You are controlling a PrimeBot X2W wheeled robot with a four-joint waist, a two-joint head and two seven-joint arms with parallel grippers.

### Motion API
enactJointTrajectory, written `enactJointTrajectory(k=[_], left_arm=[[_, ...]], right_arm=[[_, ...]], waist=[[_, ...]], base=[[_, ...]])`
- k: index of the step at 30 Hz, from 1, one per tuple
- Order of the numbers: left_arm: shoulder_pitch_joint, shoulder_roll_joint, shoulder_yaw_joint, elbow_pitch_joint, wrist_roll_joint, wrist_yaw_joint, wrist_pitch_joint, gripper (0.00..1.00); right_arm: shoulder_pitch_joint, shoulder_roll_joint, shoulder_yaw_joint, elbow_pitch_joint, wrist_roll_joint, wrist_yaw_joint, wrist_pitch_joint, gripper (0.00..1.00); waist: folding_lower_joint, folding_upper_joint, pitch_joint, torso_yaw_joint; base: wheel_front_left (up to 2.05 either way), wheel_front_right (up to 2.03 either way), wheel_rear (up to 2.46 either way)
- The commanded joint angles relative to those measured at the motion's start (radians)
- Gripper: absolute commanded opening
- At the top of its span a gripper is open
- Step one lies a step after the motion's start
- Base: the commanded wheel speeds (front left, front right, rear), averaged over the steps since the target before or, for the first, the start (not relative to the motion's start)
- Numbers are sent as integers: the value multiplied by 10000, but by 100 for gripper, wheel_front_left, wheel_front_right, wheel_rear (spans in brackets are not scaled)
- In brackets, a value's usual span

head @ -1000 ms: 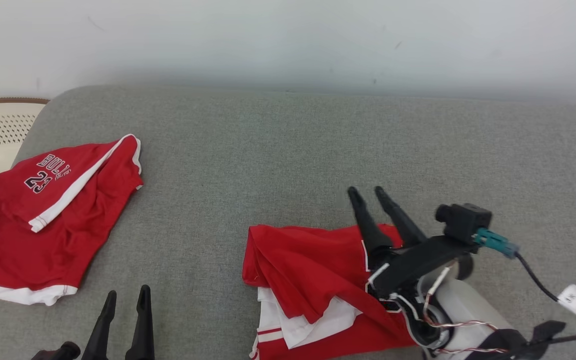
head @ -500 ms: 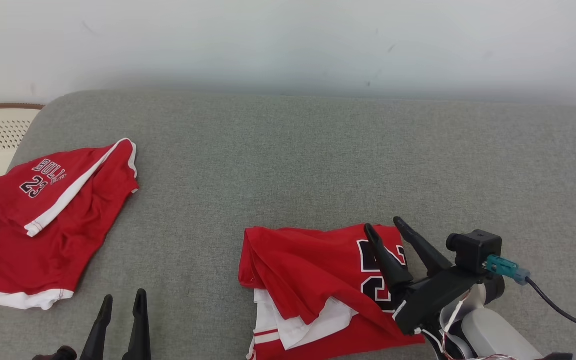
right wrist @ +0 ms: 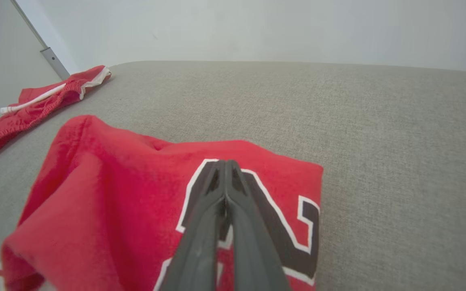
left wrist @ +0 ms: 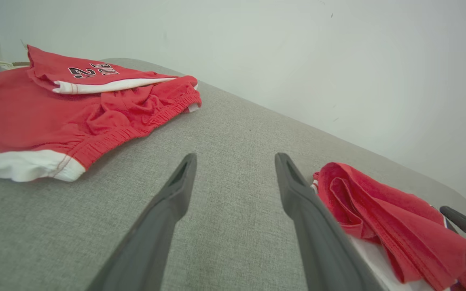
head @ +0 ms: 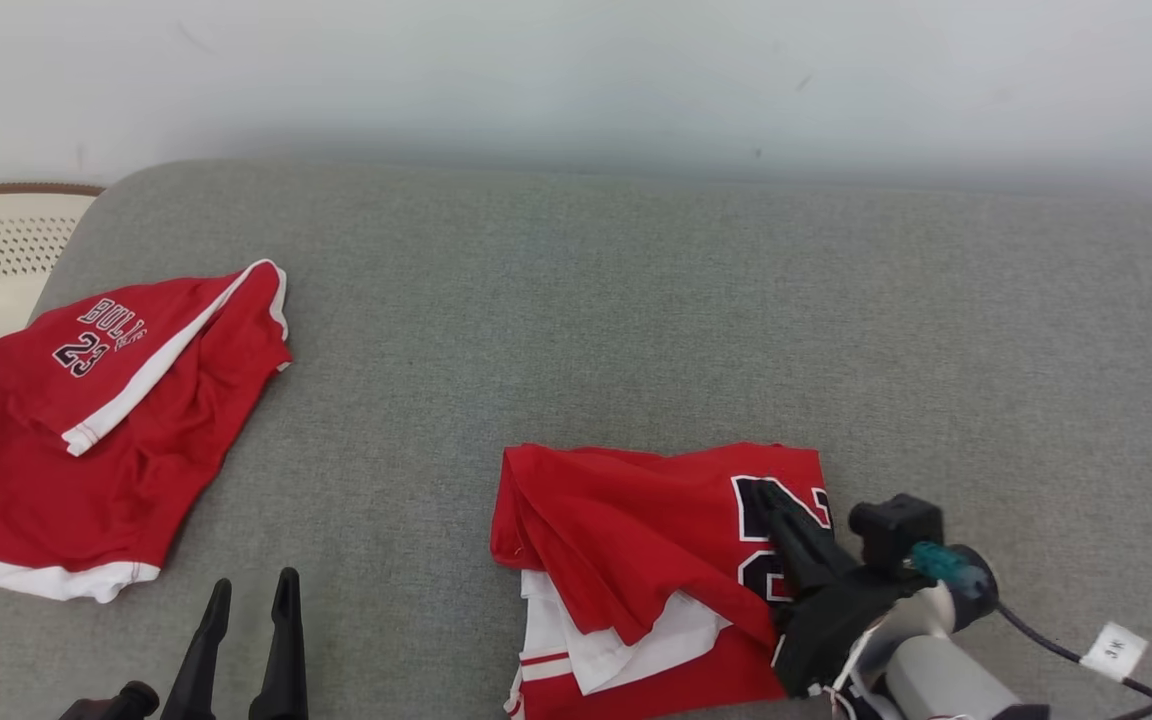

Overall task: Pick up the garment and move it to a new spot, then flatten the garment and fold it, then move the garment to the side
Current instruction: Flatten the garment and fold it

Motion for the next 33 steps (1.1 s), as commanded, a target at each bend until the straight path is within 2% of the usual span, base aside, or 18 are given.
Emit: enactJointTrajectory(k=[1, 5, 14, 26, 33], left_arm=[[-61, 8, 27, 8, 46, 2, -43, 100], [-68, 8, 76, 16, 60, 2, -43, 100], [-47, 8, 134, 21, 41, 2, -43, 100], [-25, 6, 106, 23, 33, 2, -43, 100], [-3, 6, 106, 23, -10, 2, -43, 100]], right_arm=[[-114, 51, 37, 89, -98, 1, -94, 0], [-198, 313, 135, 558, -326, 1, -159, 0], [173, 661, 622, 234, -327, 1, -162, 0], [517, 906, 2181, -309, 280, 1, -163, 0], [533, 964, 2752, -253, 616, 1, -164, 0]], waist=[[0, 0, 35, 55], [0, 0, 61, 134], [0, 0, 5, 128], [0, 0, -57, 143], [0, 0, -46, 224]], base=[[0, 0, 0], [0, 0, 0], [0, 0, 0], [0, 0, 0], [0, 0, 0]])
